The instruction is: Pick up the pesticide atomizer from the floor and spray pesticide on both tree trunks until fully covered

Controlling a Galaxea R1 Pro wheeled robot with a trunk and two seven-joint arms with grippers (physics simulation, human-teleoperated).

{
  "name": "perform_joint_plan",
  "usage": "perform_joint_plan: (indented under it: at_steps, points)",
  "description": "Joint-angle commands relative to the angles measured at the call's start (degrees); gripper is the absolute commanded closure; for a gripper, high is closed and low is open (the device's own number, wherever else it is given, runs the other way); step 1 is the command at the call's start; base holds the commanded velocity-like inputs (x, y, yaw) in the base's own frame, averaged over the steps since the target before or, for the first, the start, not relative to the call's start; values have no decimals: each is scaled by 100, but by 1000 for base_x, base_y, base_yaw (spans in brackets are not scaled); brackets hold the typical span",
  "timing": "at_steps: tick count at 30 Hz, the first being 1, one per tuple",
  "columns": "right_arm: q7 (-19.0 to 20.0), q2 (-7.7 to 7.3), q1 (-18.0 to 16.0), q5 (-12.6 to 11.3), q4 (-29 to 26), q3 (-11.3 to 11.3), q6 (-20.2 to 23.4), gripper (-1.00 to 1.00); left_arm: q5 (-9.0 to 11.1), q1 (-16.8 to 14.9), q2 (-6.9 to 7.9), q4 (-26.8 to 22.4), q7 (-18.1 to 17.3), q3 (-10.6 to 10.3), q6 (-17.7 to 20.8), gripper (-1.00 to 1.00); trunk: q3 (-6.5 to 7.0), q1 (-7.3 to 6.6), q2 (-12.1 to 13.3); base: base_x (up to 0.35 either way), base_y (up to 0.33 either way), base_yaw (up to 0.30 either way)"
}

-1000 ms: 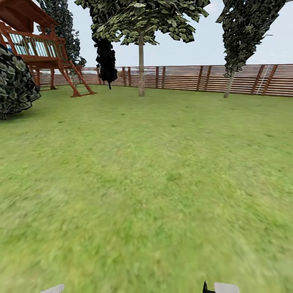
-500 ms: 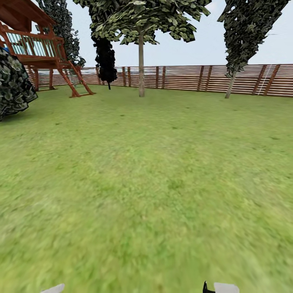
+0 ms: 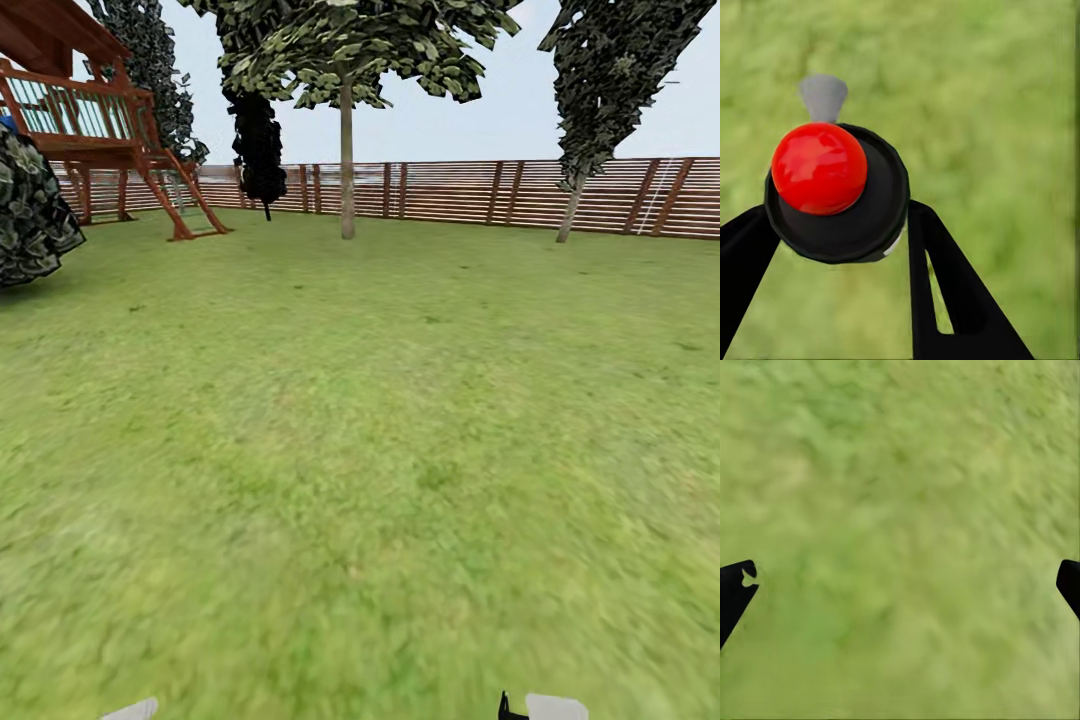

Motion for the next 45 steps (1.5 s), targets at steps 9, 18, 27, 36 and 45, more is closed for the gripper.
perform_joint_plan:
  at_steps: [9,18,27,36,45]
  points:
    - [-32,1,-3,61,3,-38,-7,-100,-18,-3,1,3,-4,40,-17,100,-5,3,-2,340,0,0]
    - [-32,1,-4,61,3,-38,-7,-100,-18,-3,4,3,-4,41,-17,100,-5,3,-2,340,0,0]
    - [-32,1,-2,61,3,-38,-7,-100,-18,-3,4,3,-4,43,-17,100,-5,3,-2,340,0,0]
    - [-32,1,-4,61,3,-38,-7,-100,-18,-3,4,3,-4,43,-17,100,-5,3,-2,340,0,0]
    - [-32,1,-3,61,3,-38,-7,-100,-18,-3,0,3,-4,42,-17,100,-5,3,-2,340,0,0]
